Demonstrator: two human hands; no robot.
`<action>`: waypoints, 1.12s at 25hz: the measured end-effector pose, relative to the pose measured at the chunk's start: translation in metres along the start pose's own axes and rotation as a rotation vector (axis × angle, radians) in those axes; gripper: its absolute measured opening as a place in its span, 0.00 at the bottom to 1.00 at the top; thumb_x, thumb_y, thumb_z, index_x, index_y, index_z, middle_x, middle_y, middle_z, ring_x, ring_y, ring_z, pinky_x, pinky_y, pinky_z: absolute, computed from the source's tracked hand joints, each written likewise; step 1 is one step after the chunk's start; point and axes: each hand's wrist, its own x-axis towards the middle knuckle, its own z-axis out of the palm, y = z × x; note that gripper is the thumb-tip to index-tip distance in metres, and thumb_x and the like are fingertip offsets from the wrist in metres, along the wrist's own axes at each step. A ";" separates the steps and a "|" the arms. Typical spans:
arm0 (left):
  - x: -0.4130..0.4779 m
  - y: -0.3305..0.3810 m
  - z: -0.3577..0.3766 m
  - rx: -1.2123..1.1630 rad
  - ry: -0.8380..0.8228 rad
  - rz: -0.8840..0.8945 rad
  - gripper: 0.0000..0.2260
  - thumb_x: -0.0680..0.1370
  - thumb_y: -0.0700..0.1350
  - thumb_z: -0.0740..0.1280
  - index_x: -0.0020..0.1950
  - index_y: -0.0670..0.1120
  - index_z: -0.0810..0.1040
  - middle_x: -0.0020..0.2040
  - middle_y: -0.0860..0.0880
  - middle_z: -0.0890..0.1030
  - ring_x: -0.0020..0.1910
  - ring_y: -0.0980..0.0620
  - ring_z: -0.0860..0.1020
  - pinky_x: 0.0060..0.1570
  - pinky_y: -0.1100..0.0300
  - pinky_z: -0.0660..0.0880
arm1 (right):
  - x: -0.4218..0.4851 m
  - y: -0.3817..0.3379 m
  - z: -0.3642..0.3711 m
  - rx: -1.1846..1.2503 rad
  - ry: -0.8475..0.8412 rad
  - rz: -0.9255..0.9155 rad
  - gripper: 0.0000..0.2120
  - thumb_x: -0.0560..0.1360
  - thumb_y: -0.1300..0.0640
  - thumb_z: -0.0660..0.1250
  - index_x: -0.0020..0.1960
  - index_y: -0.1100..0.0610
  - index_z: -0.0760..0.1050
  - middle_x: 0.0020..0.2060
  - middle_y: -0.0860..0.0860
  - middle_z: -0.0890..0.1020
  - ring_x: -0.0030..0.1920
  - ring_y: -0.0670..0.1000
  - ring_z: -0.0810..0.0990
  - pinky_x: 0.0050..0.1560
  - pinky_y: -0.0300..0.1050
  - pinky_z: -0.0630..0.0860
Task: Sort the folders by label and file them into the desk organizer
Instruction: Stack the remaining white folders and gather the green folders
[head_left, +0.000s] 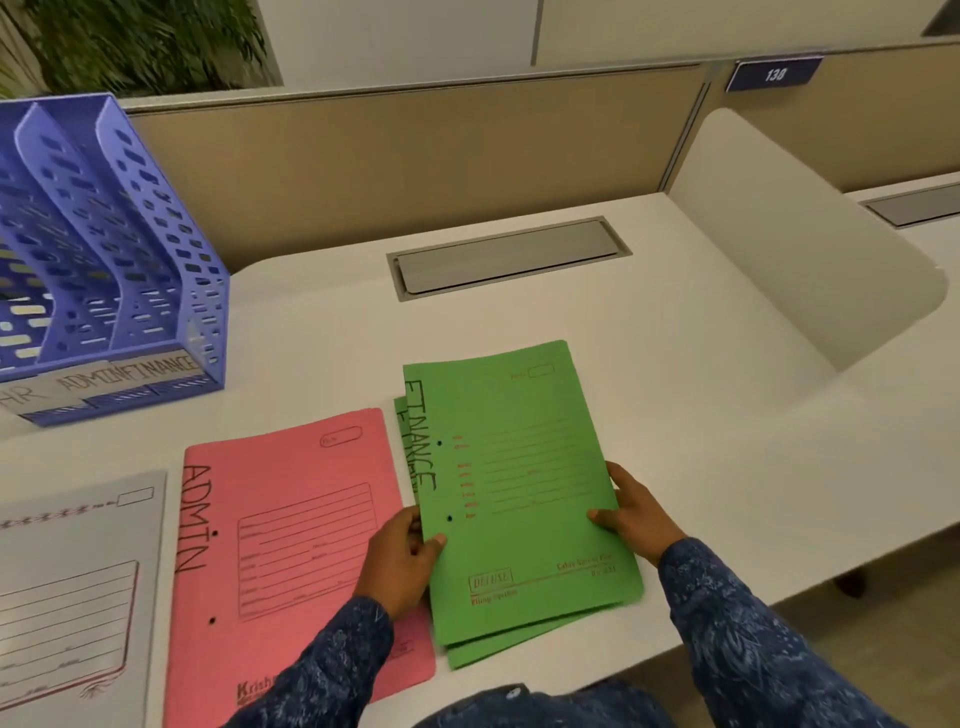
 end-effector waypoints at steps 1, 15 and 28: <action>-0.005 -0.003 0.002 0.024 0.006 0.008 0.14 0.77 0.38 0.69 0.61 0.49 0.77 0.50 0.56 0.82 0.46 0.59 0.81 0.44 0.68 0.78 | -0.002 0.004 0.004 -0.037 0.012 0.001 0.28 0.75 0.73 0.65 0.71 0.55 0.65 0.57 0.54 0.82 0.50 0.51 0.85 0.47 0.46 0.83; -0.013 -0.012 0.000 0.194 0.041 0.031 0.15 0.75 0.38 0.72 0.60 0.47 0.77 0.41 0.51 0.77 0.36 0.57 0.74 0.39 0.69 0.73 | 0.005 0.017 0.027 -0.385 0.320 -0.052 0.28 0.74 0.64 0.71 0.72 0.57 0.68 0.61 0.56 0.74 0.62 0.57 0.74 0.64 0.49 0.70; -0.012 -0.021 0.002 0.313 0.038 0.120 0.21 0.76 0.44 0.70 0.69 0.52 0.72 0.56 0.54 0.74 0.43 0.60 0.78 0.50 0.58 0.77 | -0.015 0.056 0.064 -0.932 0.358 -0.216 0.40 0.73 0.28 0.55 0.78 0.50 0.59 0.79 0.53 0.53 0.78 0.55 0.53 0.77 0.53 0.50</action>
